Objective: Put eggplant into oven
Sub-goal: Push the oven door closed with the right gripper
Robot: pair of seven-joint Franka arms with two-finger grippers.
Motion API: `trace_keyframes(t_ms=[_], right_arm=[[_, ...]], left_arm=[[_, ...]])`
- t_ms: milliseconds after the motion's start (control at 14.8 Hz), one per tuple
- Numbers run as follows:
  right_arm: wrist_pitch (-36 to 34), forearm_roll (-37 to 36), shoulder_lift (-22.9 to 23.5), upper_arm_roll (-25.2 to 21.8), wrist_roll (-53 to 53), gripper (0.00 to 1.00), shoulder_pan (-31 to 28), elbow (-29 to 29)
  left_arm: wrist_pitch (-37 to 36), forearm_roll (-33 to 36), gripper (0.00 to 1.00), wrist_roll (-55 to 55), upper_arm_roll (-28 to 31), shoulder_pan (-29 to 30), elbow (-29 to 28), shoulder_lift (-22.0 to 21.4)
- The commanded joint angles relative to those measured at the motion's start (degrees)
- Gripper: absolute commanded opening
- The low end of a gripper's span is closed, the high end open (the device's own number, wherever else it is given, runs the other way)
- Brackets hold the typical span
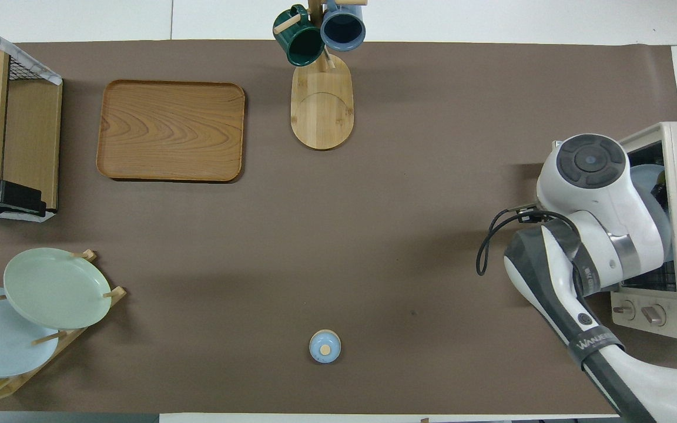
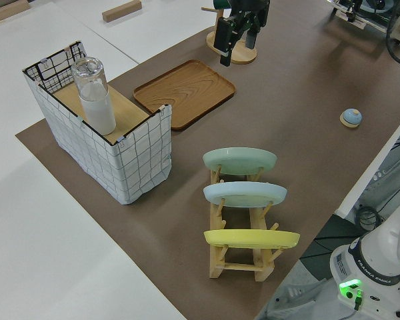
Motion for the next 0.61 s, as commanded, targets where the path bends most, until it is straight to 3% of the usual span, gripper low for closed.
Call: trace_keyframes(t_ms=[0, 540], right_arm=[[0.4, -3.6, -0.9, -1.7, -5.1, 0.11, -4.4, 2.3], [-2.1, -3.3, -3.9, -1.8, -12.1, 0.17, -7.4, 2.6]], left_arm=[[0.0, 1.4, 1.0, -0.6, -0.3, 0.0, -0.1, -0.7], [0.0, 1.4, 1.0, -0.6, -0.2, 0.0, -0.1, -0.7]])
